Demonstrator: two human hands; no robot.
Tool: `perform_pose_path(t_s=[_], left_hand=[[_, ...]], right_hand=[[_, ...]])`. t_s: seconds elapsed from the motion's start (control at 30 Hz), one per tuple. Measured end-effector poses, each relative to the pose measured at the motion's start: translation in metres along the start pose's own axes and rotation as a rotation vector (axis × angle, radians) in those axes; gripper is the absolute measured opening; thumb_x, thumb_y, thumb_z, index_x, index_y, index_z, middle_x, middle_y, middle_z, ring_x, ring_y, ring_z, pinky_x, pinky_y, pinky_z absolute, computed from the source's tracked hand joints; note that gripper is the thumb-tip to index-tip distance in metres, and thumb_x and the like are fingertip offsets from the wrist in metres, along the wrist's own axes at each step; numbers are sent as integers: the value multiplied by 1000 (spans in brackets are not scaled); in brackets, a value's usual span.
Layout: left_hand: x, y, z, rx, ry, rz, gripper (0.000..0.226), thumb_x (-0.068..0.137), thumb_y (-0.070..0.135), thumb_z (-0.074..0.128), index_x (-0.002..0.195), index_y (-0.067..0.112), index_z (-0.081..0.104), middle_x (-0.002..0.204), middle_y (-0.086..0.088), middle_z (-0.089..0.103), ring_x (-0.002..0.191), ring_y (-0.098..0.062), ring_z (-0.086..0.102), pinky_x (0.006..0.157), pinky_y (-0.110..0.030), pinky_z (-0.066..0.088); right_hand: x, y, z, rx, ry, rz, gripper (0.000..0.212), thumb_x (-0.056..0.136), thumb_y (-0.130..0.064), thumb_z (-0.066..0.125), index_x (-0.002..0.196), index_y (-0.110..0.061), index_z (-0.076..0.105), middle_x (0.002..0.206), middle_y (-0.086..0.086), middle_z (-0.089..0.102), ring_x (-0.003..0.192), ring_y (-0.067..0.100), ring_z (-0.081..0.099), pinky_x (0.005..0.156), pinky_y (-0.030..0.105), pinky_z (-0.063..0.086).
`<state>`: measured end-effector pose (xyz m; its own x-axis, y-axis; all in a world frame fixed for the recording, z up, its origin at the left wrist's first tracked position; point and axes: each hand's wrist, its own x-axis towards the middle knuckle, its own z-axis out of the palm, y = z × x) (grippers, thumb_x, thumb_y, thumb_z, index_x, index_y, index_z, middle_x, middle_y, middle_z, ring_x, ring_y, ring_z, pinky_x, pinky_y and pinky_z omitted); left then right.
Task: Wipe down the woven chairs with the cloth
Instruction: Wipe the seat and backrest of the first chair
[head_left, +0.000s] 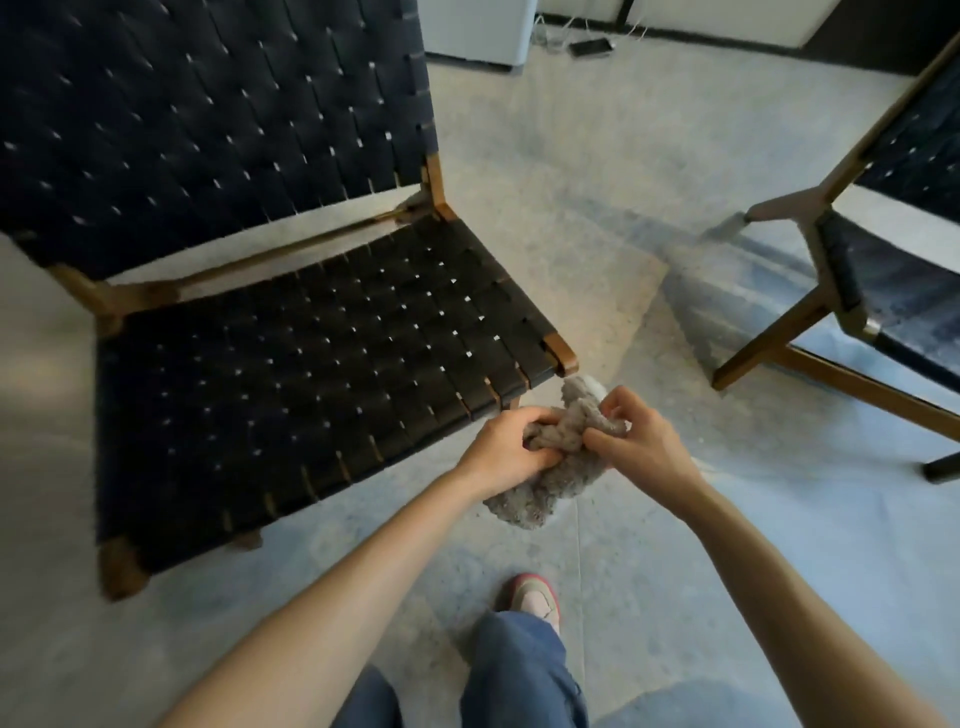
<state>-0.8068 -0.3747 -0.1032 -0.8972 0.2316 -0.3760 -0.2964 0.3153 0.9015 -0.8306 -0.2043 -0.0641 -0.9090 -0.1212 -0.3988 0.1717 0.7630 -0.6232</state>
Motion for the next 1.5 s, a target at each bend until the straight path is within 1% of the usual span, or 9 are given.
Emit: perform_pose_path(t_s=[0.27,0.47,0.67,0.8,0.97,1.1,1.2,1.37,1.5], left_hand=[[-149,127,-103,-121,135,48,46,78,8,73,122,19,63,120,7,64,112,-8,59,98,-31,47],[-263,153,-188,-70,279,67,38,78,15,76,115,19,67,111,11,64,92,22,54,76,0,42],[-347,149,-256,7,415,78,22,89,25,63,110,31,66,105,30,55,94,30,44,75,3,39],[-379,142,-295,2,500,86,25,97,11,49,106,29,64,114,14,62,103,14,51,86,1,37],[-400,126,-360,-3,547,21,32,95,-3,45,100,20,67,114,10,62,117,-5,50,101,-20,35],[-401,110,-429,18,555,7,25,93,2,52,95,24,64,104,12,61,98,-13,57,88,-24,40],[-389,101,-492,236,446,-66,21,96,8,49,110,21,57,117,1,57,85,-21,56,75,-24,42],[-371,107,-574,562,345,30,46,91,11,60,132,29,50,121,0,47,114,-17,48,92,-14,33],[-352,113,-623,729,372,160,56,83,22,70,135,29,49,154,-6,19,139,-26,18,112,-39,23]], right_hand=[[-99,-175,-58,-13,-48,-152,24,82,-21,65,81,-30,43,84,-11,52,69,4,48,51,6,38],[-166,-270,-38,-44,-81,-307,30,82,-14,66,87,-26,39,71,-6,50,56,-5,49,47,10,37],[-198,-341,2,-31,-125,-384,41,85,-17,64,106,-30,31,89,-3,56,65,11,59,47,12,45],[-199,-383,29,-50,-202,-441,44,87,-20,63,119,-41,40,95,-1,59,74,18,64,63,34,59],[-175,-430,77,-132,-184,-518,28,87,-30,67,115,-26,61,100,-8,60,76,0,57,60,12,45],[-147,-476,118,-178,-155,-609,22,85,-31,69,106,-25,64,96,-7,60,73,-2,54,58,9,40],[-127,-518,142,-218,-155,-701,19,84,-26,72,100,-19,66,97,-2,60,78,11,57,71,32,54],[-96,-587,157,-214,-149,-769,18,81,-16,75,98,-15,68,96,0,57,81,18,58,73,43,53],[-77,-641,157,-195,-142,-821,20,79,-11,77,97,-13,70,96,3,57,78,20,59,70,43,53]])
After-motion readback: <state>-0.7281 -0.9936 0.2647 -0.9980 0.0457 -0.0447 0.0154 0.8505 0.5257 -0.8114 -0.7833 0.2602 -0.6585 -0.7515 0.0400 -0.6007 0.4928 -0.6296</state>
